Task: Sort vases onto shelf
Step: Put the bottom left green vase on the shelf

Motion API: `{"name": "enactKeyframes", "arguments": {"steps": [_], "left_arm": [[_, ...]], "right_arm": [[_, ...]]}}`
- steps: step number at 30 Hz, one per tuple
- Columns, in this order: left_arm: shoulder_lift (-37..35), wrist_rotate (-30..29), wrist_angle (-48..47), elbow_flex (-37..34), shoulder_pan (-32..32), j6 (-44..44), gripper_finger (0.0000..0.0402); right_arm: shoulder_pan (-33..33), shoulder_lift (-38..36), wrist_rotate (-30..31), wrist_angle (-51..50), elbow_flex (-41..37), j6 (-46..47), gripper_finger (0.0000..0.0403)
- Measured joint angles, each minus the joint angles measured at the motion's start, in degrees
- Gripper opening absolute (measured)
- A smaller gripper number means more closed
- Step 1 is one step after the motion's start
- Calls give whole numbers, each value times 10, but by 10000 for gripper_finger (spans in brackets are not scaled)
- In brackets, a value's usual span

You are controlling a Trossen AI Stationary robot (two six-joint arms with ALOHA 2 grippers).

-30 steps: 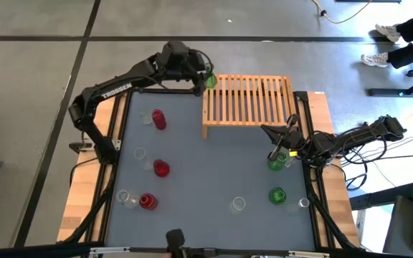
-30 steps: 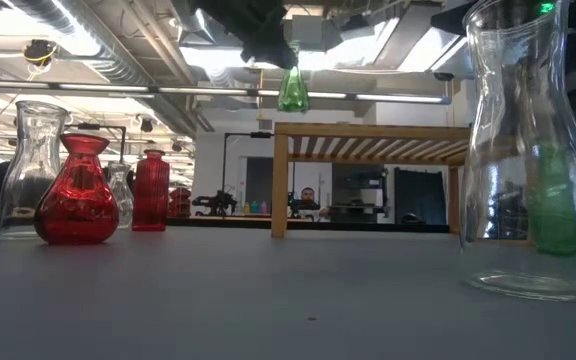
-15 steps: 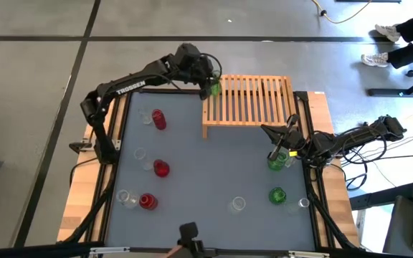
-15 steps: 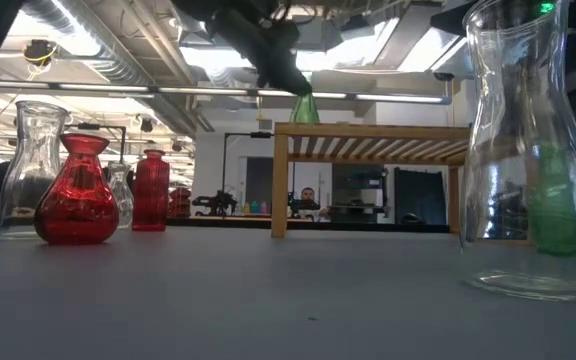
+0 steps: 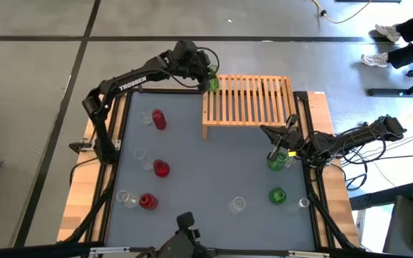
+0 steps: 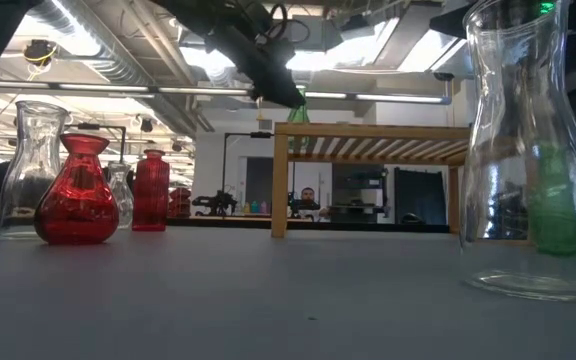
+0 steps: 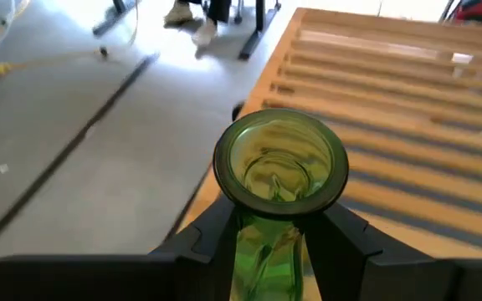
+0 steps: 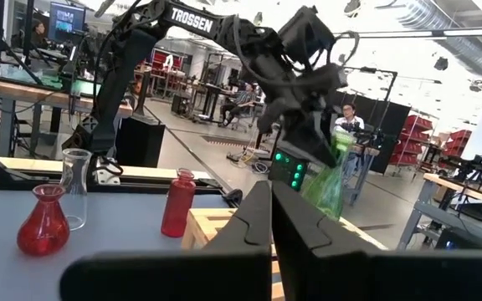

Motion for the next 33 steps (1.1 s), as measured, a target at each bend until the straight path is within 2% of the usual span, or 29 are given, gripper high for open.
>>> {"name": "enactKeyframes", "arguments": {"steps": [6, 14, 26, 33], "left_arm": [[1, 14, 5, 0, -1, -12, 112], [1, 0, 8, 0, -6, -12, 113], [1, -2, 15, 0, -6, -12, 152], [1, -2, 25, 0, -6, -12, 158]], "right_arm": [[0, 0, 0, 1, 0, -5, 0], [0, 0, 0, 8, 0, -26, 0], [0, 0, 0, 14, 0, -35, 0], [0, 0, 0, 14, 0, -36, 0]]}}
